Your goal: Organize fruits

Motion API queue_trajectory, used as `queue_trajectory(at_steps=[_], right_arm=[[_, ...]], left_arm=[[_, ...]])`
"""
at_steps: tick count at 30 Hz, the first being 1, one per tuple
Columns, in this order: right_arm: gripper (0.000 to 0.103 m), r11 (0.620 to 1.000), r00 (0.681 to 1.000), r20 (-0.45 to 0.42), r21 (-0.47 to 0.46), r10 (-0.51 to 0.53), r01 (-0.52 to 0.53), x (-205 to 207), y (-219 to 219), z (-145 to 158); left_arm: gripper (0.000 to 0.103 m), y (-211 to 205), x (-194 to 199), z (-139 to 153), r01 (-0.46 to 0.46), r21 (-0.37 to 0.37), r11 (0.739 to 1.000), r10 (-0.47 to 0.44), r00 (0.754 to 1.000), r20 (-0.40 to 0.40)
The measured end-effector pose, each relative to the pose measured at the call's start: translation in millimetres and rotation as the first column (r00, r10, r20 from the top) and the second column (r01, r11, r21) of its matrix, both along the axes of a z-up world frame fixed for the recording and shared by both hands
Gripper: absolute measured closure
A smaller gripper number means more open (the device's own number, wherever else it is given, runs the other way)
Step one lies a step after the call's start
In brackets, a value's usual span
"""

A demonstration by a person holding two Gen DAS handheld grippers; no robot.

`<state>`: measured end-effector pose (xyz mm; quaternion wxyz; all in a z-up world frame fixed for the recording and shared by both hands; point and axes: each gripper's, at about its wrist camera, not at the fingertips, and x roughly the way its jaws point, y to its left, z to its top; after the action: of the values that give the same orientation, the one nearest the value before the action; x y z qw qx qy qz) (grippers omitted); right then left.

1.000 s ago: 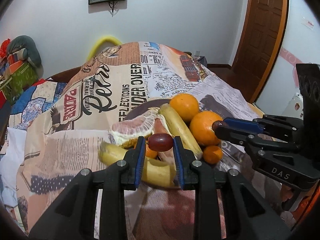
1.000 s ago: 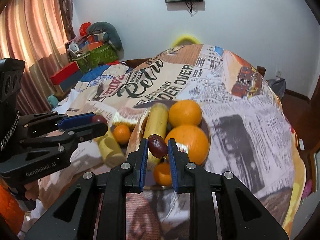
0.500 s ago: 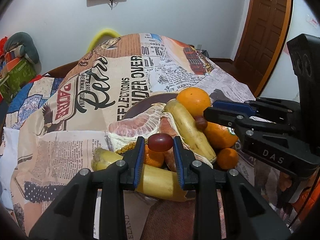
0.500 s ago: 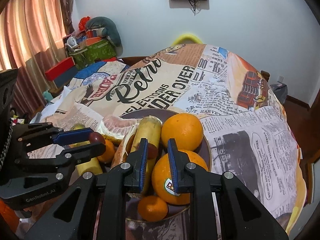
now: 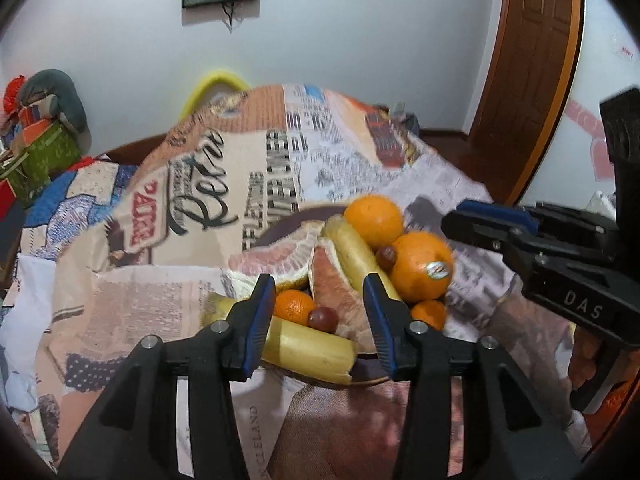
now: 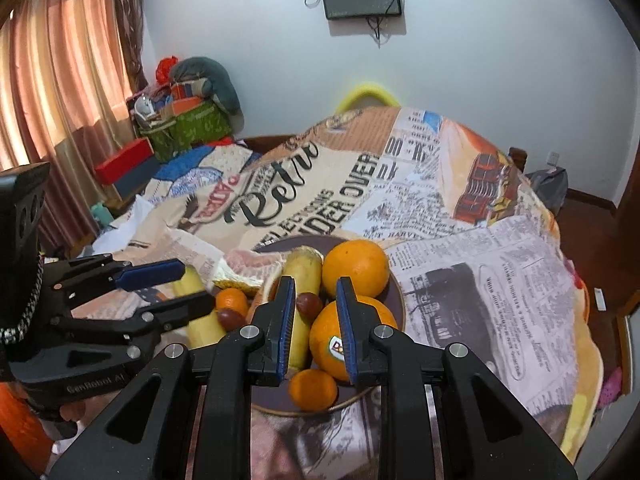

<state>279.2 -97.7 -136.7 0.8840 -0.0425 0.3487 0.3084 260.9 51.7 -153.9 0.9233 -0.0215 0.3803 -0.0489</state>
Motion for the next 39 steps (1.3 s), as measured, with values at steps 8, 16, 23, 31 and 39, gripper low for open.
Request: queue_trajectory(at_steps=[8, 16, 23, 31, 39], right_arm=[[0.084, 0.998, 0.990, 0.141, 0.059, -0.027, 0.018, -54.4, -16.4, 67.3], [0.063, 0.985, 0.948, 0.310, 0.172, -0.072, 0.019, -131.9, -38.8, 133.9], [0.034, 0.968, 0.907, 0.395, 0.245, -0.145, 0.048, -179.5, -51.5, 154.2], [0.012, 0.966, 0.886, 0.423, 0.244, -0.189, 0.089, -193.1, -48.7, 149.6], [0.000, 0.961, 0.868, 0.446, 0.253, -0.217, 0.110, -204.3, -52.5, 147.6]], left_arm=[[0.058, -1.4, -65.3, 89.6, -0.035, -0.035, 0.999, 0.041, 0.976, 0.212], [0.045, -15.5, -153.8, 163.3, -0.051, -0.040, 0.998, 0.063, 0.900, 0.432], [0.027, -25.7, -203.6, 182.6, -0.064, -0.031, 0.997, 0.071, 0.853, 0.516], [0.004, -27.6, -226.3, 183.5, -0.083, -0.015, 0.996, 0.078, 0.840, 0.537], [0.002, -28.2, -230.7, 177.9, -0.094, -0.011, 0.996, 0.085, 0.840, 0.535]])
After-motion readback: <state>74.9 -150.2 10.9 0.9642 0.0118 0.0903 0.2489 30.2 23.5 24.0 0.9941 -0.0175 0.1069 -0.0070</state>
